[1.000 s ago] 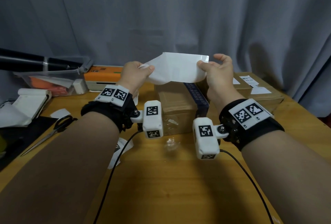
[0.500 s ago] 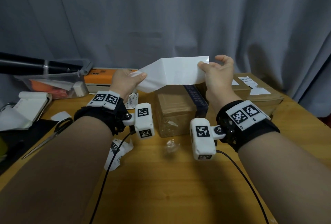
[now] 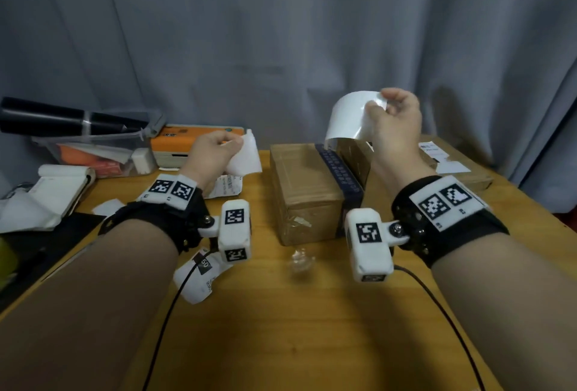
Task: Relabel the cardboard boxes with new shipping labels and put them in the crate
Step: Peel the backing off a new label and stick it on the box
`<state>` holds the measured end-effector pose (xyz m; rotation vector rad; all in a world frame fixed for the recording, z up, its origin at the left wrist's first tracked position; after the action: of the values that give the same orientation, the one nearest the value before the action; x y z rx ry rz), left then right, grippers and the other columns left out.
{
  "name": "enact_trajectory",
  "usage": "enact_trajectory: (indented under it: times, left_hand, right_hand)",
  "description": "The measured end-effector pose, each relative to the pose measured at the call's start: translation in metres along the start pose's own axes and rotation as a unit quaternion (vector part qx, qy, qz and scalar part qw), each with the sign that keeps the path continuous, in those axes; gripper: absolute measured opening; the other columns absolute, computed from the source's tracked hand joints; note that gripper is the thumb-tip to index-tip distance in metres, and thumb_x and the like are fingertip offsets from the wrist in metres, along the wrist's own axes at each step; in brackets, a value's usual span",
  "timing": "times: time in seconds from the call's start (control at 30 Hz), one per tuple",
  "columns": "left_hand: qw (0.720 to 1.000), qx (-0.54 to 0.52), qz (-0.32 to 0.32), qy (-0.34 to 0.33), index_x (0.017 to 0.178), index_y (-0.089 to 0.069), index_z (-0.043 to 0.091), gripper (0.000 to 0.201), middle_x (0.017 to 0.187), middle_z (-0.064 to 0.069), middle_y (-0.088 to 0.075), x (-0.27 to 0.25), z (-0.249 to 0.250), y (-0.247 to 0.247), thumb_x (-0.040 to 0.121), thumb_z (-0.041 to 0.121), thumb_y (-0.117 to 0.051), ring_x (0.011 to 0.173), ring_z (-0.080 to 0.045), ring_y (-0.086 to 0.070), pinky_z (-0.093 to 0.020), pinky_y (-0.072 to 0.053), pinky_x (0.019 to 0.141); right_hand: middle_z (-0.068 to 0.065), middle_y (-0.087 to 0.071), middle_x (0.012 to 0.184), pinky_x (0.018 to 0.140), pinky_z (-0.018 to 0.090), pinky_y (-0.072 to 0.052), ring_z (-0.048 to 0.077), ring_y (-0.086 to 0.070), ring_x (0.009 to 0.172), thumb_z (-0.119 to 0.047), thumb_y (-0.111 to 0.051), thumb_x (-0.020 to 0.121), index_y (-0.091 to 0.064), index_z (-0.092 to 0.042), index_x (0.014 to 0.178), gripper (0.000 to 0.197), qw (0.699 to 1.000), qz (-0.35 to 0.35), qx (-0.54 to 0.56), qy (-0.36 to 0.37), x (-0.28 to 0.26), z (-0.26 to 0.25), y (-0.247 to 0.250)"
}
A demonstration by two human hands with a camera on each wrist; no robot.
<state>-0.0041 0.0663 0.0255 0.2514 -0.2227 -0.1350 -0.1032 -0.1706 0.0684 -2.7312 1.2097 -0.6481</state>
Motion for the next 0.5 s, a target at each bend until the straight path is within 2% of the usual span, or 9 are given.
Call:
enact_trajectory:
  times: [0.1,0.2,0.27,0.33,0.4,0.5]
  left_hand:
    - [0.998,0.048,-0.014,-0.025,0.079,-0.057,0.025,0.015,0.078,0.002,-0.058,-0.007,-0.002,0.004,0.093,0.021,-0.056,0.064,-0.013,-0.056,-0.026,-0.045,0.053]
    - [0.996,0.087,-0.012,-0.021,0.088,-0.055,0.019,0.010,0.076,0.000,-0.053,-0.017,-0.011,0.012,0.096,0.024,-0.051,0.058,-0.014,-0.047,-0.022,-0.038,0.043]
    - [0.995,0.099,-0.012,-0.003,0.096,-0.053,0.016,0.009,0.076,0.001,-0.050,-0.026,-0.022,0.016,0.097,0.023,-0.048,0.058,-0.012,-0.043,-0.024,-0.034,0.046]
    - [0.993,0.116,-0.029,0.020,0.094,-0.050,0.017,0.006,0.072,-0.001,-0.048,-0.034,-0.035,0.020,0.097,0.020,-0.047,0.056,-0.013,-0.040,-0.024,-0.031,0.047]
    - [0.990,0.118,-0.055,0.049,0.093,-0.050,0.017,0.004,0.077,-0.003,-0.052,-0.043,-0.050,0.024,0.096,0.016,-0.049,0.058,-0.014,-0.043,-0.024,-0.031,0.049]
    - [0.988,0.110,-0.081,0.065,0.098,-0.056,0.011,0.008,0.098,-0.006,-0.056,-0.055,-0.066,0.027,0.094,0.007,-0.051,0.073,-0.015,-0.052,-0.020,-0.040,0.058]
  right_hand:
    - [-0.004,-0.056,0.086,0.071,0.025,-0.047,0.015,-0.054,0.078,-0.006,-0.057,0.088,-0.049,-0.023,0.098,0.021,1.000,-0.013,-0.013,-0.008,-0.005,0.005,0.002]
    - [-0.006,-0.053,0.083,0.063,0.011,-0.045,0.008,-0.051,0.073,-0.008,-0.057,0.088,-0.050,-0.019,0.104,0.021,0.999,-0.022,-0.028,-0.001,-0.013,0.006,0.005]
    - [-0.007,-0.049,0.078,0.054,0.005,-0.041,0.006,-0.047,0.068,-0.008,-0.057,0.088,-0.051,-0.018,0.105,0.020,0.999,-0.030,-0.030,-0.001,-0.020,0.005,0.006]
    - [-0.006,-0.047,0.078,0.051,0.004,-0.040,0.006,-0.046,0.067,-0.006,-0.056,0.088,-0.052,-0.016,0.104,0.019,0.999,-0.042,-0.030,-0.001,-0.030,0.002,0.006]
    - [-0.005,-0.050,0.084,0.053,0.004,-0.041,0.006,-0.048,0.071,-0.004,-0.053,0.088,-0.053,-0.015,0.102,0.018,0.998,-0.057,-0.034,0.005,-0.039,0.000,0.005]
    - [-0.005,-0.060,0.095,0.061,0.009,-0.045,0.007,-0.055,0.082,-0.006,-0.054,0.089,-0.059,-0.017,0.097,0.015,0.995,-0.085,-0.059,0.008,-0.053,-0.001,0.002]
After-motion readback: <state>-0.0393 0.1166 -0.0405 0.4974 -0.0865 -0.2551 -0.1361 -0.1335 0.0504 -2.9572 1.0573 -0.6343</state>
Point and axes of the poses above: each hand's wrist, its own x-axis towards the middle knuckle, its own y-axis out of the back of the hand, z = x × y, the point moved 2 cm from there along x, towards the middle knuckle
